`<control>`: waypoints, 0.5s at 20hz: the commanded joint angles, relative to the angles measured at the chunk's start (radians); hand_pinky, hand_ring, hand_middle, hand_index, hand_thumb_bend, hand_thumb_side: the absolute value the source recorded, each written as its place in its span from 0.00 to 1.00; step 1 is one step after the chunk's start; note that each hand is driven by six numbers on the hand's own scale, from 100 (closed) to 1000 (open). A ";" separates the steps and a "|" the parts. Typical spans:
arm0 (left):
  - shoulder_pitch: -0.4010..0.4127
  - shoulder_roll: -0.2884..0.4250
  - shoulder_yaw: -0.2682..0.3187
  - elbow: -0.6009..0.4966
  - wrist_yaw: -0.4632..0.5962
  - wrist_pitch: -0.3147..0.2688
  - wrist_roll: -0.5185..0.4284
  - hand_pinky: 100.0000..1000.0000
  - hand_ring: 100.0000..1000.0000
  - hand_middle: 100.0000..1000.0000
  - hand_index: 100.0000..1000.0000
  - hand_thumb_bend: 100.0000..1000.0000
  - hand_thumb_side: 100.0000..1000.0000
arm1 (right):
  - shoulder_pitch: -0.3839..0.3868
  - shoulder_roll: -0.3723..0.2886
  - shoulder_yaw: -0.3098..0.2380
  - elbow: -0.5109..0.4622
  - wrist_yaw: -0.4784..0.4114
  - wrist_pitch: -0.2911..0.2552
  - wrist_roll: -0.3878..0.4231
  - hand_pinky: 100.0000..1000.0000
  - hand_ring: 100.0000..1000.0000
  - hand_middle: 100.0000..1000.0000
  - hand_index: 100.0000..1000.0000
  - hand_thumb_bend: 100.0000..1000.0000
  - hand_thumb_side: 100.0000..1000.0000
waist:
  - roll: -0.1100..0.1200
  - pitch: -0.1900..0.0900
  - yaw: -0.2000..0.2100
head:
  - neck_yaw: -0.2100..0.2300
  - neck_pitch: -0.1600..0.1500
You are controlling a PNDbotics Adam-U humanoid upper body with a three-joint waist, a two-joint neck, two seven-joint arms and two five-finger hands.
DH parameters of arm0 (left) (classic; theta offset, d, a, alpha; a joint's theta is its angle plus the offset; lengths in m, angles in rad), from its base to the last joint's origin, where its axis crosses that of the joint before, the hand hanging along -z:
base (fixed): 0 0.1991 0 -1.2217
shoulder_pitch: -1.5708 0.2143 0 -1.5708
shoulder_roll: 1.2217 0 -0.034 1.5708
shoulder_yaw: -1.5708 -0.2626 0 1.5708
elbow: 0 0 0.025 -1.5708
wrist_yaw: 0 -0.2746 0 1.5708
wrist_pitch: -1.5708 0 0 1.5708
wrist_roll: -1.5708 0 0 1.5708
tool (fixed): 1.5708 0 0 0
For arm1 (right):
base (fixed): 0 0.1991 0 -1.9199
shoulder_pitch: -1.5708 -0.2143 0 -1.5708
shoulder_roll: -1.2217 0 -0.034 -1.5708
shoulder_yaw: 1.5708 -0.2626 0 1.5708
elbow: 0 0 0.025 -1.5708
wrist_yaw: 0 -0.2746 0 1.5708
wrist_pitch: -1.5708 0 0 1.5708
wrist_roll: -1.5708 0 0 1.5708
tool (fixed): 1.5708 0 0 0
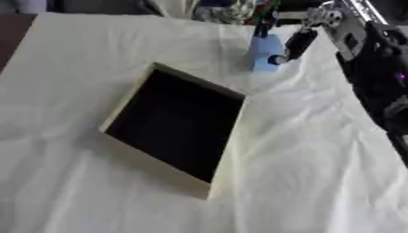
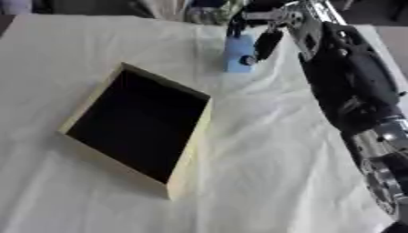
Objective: Pick up objects on the table and place them in the box.
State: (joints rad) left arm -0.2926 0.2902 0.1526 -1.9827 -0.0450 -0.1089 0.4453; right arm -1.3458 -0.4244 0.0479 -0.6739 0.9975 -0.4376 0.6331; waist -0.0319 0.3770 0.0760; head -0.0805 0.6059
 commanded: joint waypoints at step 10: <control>-0.003 0.017 0.006 -0.017 0.000 0.002 -0.006 0.65 0.45 0.35 0.68 0.21 0.02 | -0.047 -0.061 -0.019 -0.079 -0.016 0.048 -0.029 0.87 0.93 0.85 0.93 0.44 0.23 | -0.009 -0.014 -0.003 | -0.010 -0.014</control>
State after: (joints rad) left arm -0.2898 0.2903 0.1526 -1.9827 -0.0454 -0.1066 0.4429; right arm -1.3642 -0.4530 0.0373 -0.7319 0.9663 -0.3947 0.6097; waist -0.0319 0.3770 0.0722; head -0.0856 0.6039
